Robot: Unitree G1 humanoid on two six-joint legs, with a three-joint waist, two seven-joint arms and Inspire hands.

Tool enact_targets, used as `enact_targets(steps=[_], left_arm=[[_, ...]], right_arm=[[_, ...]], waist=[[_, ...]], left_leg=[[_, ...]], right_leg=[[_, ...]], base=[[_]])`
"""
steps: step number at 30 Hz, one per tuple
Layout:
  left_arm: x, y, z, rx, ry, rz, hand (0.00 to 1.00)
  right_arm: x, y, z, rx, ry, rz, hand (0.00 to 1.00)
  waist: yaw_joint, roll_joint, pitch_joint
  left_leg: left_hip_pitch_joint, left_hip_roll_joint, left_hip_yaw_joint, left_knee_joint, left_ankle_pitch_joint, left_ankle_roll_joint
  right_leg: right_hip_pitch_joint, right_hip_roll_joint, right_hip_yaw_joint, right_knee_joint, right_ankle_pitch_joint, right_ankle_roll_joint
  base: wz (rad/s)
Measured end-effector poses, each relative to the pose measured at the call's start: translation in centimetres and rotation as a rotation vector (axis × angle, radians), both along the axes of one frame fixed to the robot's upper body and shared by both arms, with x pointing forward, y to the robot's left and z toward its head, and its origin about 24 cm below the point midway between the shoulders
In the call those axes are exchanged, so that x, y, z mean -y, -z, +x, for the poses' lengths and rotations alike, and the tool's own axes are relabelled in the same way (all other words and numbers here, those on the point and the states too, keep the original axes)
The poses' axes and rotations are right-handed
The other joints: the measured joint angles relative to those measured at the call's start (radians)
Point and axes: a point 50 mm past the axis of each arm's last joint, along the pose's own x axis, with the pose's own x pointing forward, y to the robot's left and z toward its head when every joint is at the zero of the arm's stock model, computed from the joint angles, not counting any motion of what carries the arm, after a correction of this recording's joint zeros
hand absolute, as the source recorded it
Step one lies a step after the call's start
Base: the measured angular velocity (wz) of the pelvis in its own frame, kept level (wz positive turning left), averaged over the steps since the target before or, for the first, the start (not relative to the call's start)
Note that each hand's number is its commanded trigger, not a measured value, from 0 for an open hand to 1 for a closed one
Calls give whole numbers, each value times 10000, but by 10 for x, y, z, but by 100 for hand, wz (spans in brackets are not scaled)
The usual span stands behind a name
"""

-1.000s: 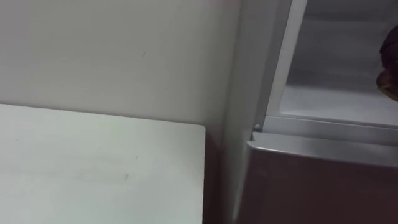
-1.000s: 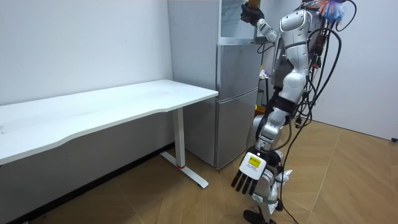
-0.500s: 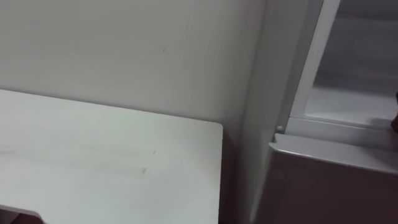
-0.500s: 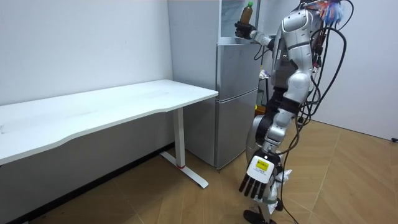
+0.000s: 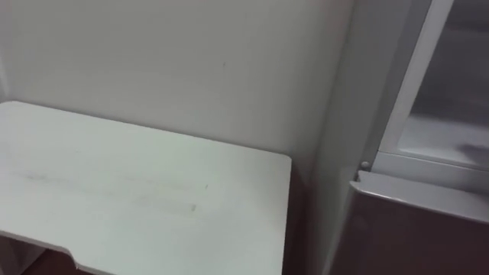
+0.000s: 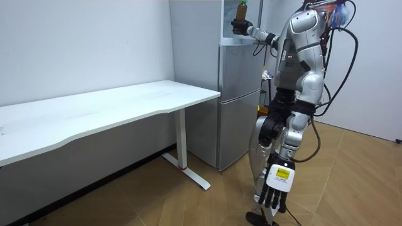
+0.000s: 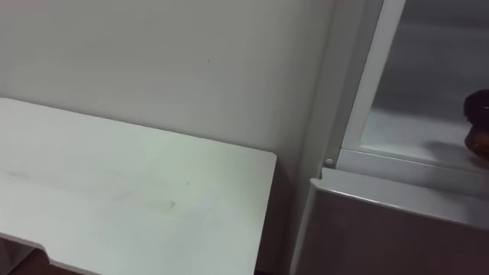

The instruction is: Put the bottle in the upper fridge

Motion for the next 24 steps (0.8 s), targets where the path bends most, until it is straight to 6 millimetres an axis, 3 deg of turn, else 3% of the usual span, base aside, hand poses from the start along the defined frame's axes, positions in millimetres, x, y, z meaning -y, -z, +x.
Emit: enact_targets(steps=[8, 11, 15, 21, 24], left_arm=[[-1, -1, -4, -101, -145, 215, 0], [-2, -2, -1, -24, -102, 248, 0], [-7, -4, 6, 222, 46, 357, 0], [-15, -8, 7, 223, 146, 600, 0], [-15, -8, 5, 135, 108, 576, 0]], right_arm=[[-1, -1, 2, -2, 171, 57, 100], [-2, 7, 4, -392, 151, 29, 100], [-7, 20, 9, -1073, -358, -180, 100], [-10, 19, 19, -1314, -806, -408, 100], [-12, 21, 22, -1449, -1038, -566, 100]], waist=[[60, -32, 19], [55, -84, 41], [221, -101, 48], [510, -234, 49], [570, -244, 108]], left_leg=[[-103, -26, -102, 26, -1, 0], [-103, -112, -152, 40, 0, 1], [-88, -107, -178, 22, 1, 3], [-93, -61, -233, 26, 3, 3], [-151, -69, -324, 21, 0, 5]], right_leg=[[43, -69, -146, 5, -23, 9], [79, -83, -262, 9, -49, 16], [10, -89, -254, 30, -54, 15], [76, -90, -317, 13, -57, 17], [96, -110, -438, -5, -56, 21]], base=[[5], [8], [-1], [3], [10]])
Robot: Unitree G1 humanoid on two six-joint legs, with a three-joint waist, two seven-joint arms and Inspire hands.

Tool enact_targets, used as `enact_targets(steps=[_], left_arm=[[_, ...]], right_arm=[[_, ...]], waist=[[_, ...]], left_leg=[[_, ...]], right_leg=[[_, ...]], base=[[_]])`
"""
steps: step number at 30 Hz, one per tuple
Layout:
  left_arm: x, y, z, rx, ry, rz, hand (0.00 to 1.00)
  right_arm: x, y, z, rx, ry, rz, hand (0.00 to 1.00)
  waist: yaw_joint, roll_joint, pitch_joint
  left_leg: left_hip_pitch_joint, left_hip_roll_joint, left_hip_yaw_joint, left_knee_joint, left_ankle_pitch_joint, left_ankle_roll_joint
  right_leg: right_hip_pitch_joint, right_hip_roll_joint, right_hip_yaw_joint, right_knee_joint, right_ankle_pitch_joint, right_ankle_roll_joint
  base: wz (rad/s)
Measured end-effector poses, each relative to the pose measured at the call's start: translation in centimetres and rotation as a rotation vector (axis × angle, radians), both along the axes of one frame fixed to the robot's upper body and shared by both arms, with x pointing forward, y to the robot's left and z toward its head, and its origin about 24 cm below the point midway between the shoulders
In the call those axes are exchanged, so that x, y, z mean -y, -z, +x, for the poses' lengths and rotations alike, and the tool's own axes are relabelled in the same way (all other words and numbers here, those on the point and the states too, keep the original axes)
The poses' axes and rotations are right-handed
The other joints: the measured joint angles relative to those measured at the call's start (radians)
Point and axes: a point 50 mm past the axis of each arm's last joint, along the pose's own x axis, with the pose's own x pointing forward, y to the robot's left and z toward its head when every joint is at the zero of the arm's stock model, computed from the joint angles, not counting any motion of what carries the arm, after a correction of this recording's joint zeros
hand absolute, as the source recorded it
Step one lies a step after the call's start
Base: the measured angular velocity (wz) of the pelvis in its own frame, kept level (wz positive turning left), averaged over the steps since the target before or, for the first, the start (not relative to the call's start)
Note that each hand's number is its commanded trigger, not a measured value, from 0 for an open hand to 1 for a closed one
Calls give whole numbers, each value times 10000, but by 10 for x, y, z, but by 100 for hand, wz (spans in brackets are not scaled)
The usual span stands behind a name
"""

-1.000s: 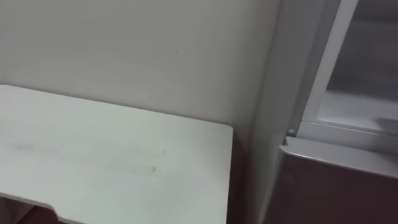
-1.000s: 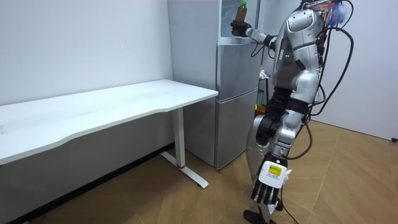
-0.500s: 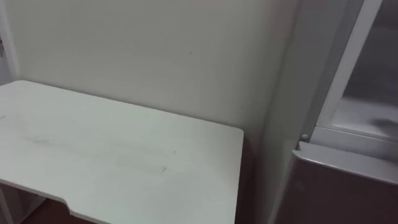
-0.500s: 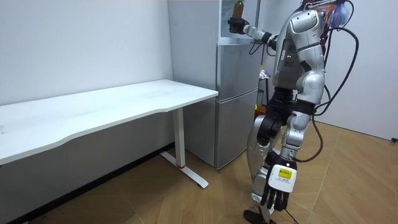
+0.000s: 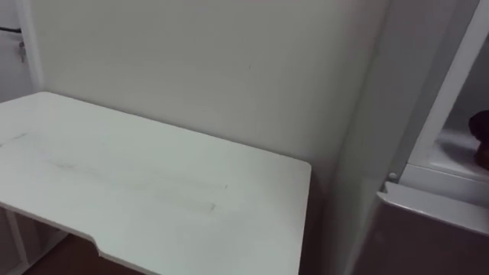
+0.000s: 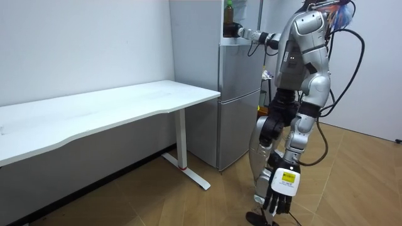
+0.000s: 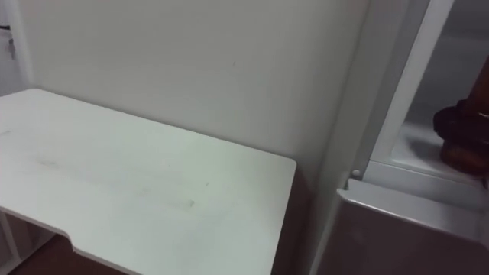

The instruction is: Put the bottle in the upper fridge

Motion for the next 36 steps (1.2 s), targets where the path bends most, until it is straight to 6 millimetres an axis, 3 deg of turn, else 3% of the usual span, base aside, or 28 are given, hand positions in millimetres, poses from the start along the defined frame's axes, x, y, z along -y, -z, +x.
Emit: enact_targets(steps=[3, 13, 16, 25, 36], left_arm=[[1, 1, -1, -60, -17, -33, 0], [4, 2, -5, -401, -92, -282, 0], [5, 3, -3, -379, 61, -335, 0], [4, 2, 0, -232, 73, -306, 0], [5, 2, 0, -16, -230, -365, 0]], right_arm=[[-3, 0, 2, -41, -340, -92, 100], [3, -1, 6, 88, -66, -74, 100], [4, -2, 9, 62, -13, -70, 2], [5, -1, 10, 115, 37, 15, 0], [4, -2, 11, 234, -50, 9, 0]], waist=[[46, -3, 7], [372, 283, 13], [420, 335, 15], [540, 339, 13], [503, 324, 13]], left_leg=[[-72, -6, -104, 28, -2, 0], [-437, -39, -507, 399, 12, -45], [-604, -46, -511, 604, 24, -67], [-627, 8, -487, 631, 77, -149], [-592, 11, -446, 555, 83, -151]], right_leg=[[4, -18, -160, -2, 0, 0], [-31, -93, -555, 5, 29, -47], [-96, -59, -576, -119, 54, -94], [-145, 4, -627, -155, 98, -200], [-173, 10, -513, -161, 104, -194]], base=[[12], [12], [0], [0], [-1]])
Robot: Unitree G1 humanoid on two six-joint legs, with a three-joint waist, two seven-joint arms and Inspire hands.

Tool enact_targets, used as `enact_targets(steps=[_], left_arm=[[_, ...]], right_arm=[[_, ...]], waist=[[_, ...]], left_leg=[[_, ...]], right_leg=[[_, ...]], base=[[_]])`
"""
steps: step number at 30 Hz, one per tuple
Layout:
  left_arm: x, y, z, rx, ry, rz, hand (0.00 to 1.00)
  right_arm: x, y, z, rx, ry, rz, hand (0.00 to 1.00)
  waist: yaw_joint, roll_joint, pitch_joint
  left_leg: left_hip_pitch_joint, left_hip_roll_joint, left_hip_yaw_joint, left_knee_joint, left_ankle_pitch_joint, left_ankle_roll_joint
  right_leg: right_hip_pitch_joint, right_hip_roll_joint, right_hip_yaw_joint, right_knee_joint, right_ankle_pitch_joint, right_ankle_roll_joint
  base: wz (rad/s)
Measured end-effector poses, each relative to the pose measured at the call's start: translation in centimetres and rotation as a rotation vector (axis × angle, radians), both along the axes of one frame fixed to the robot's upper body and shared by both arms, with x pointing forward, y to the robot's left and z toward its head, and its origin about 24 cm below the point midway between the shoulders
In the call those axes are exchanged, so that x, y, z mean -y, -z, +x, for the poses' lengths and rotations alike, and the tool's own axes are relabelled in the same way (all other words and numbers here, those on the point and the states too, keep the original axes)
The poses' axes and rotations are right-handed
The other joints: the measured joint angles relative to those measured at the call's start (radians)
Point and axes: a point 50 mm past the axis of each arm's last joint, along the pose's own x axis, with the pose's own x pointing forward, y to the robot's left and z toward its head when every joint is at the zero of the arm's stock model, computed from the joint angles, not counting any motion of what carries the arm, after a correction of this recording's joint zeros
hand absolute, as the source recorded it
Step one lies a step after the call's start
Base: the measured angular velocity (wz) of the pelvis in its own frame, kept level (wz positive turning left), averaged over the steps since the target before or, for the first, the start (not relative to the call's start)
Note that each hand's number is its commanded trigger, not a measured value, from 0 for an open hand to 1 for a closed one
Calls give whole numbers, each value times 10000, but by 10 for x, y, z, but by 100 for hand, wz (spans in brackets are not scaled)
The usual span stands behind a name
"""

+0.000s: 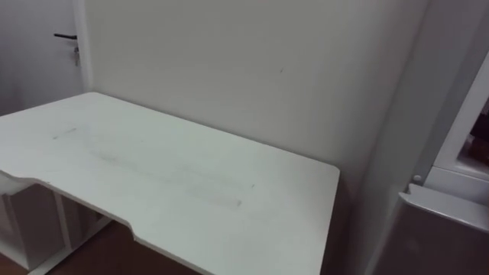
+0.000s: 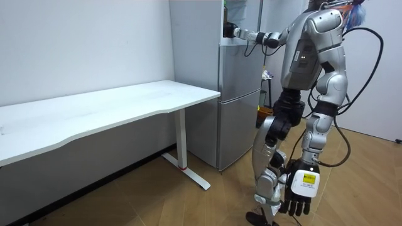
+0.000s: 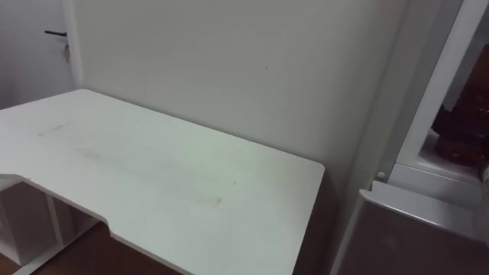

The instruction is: Put the bottle in the upper fridge

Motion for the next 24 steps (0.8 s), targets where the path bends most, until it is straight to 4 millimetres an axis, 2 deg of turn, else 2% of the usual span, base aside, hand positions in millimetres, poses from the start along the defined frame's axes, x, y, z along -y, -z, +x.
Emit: enact_targets(steps=[7, 12, 16, 24], left_arm=[[0, 0, 2, 76, 66, 28, 0], [1, 1, 5, 87, 172, 25, 0], [2, 1, 6, 82, 276, 66, 0], [1, 0, 10, 255, 308, 227, 0]], right_arm=[[-4, 1, 1, -90, -766, -295, 0], [-13, -2, 0, 161, -1452, -509, 0], [-16, -1, -2, 200, -1879, -585, 0], [-17, -4, -3, 404, -2032, -465, 0]], waist=[[-150, 98, -11], [-466, 197, -17], [-560, 336, -76], [-891, 329, -88]], left_leg=[[344, 7, 182, -228, 1, 0], [423, 79, 235, -286, -7, 7], [648, 91, 371, -422, -8, 7], [632, 109, 501, -475, -9, 8]], right_leg=[[209, 30, 179, -13, 3, 15], [267, 27, 176, -15, -10, 32], [415, 37, 258, -98, -22, 51], [378, 62, 370, -161, -18, 59]], base=[[-6], [-1], [-5], [-2]])
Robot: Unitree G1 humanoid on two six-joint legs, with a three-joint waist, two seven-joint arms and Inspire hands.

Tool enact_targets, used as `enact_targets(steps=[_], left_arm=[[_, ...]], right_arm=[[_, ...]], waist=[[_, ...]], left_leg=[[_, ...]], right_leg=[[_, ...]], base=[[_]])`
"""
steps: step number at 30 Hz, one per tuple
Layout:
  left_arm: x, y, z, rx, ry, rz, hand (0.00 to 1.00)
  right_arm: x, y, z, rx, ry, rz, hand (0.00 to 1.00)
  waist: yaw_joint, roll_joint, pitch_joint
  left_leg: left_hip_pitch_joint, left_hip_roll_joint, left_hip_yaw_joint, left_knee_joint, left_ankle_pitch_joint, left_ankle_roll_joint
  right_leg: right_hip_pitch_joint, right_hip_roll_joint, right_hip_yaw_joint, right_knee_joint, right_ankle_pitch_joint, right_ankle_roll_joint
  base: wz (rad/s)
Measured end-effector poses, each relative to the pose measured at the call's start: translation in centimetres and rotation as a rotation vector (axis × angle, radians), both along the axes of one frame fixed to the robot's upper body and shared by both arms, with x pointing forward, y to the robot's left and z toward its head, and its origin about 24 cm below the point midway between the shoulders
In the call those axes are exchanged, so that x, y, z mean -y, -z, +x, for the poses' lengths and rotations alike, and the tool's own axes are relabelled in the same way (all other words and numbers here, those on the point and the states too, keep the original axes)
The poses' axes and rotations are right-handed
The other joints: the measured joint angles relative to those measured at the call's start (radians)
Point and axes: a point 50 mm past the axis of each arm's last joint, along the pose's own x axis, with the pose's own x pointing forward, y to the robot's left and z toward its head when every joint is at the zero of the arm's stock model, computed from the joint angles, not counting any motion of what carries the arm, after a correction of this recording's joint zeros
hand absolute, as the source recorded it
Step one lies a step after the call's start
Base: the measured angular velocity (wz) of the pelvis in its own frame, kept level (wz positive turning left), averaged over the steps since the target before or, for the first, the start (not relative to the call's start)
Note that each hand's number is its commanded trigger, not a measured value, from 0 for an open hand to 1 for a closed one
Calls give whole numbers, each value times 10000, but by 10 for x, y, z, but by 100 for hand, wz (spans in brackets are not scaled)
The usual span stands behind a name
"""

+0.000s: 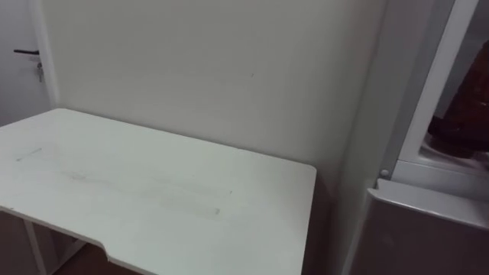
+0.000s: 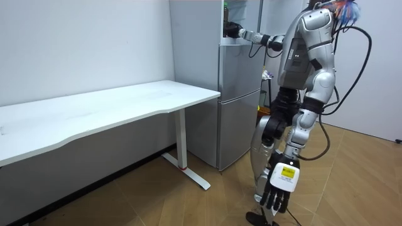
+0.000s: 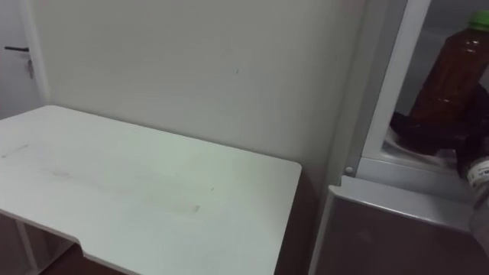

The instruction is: Put the bottle in the upper fridge

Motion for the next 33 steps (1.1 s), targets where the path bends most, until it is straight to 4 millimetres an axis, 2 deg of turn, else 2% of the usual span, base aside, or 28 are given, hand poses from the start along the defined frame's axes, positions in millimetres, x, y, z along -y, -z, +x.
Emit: enact_targets(steps=[5, 6, 13, 24, 30, 33], left_arm=[[1, 0, 2, 47, 44, 5, 0], [1, 1, 2, 46, 44, 10, 0], [2, 2, 7, 188, 20, 201, 0], [2, 1, 8, 322, 97, 405, 0], [4, 2, 6, 243, 190, 362, 0], [12, 5, 1, 75, 151, 156, 0]], right_arm=[[-3, 1, -9, 218, -208, -89, 0], [-5, 0, -11, 315, -344, -73, 0], [-4, 1, -19, 500, -458, -18, 0], [-6, 2, -24, 603, -362, 111, 0], [-10, -1, -38, 947, -57, -195, 0], [-22, -13, -51, 1643, -165, -583, 0]], waist=[[-173, -37, -27], [-210, -63, -54], [-468, -68, -30], [-491, -195, 21], [-513, -164, 20], [-484, 15, 35]], left_leg=[[10, 7, 72, -77, 2, -1], [18, 17, 125, -81, 3, 0], [48, 58, 335, -162, 2, 0], [163, 136, 722, -179, 0, -5], [195, 139, 763, -233, -2, -9], [297, 154, 891, -293, -3, -10]], right_leg=[[-40, 10, 55, -5, 0, 4], [-12, 10, 78, 2, 1, 6], [-26, 18, 140, 8, 3, 9], [-58, 67, 380, 5, 21, -1], [-51, 79, 406, 3, 21, 0], [-53, 109, 590, 20, 23, 3]], base=[[-3], [-6], [-3], [-7], [-1], [-11]])
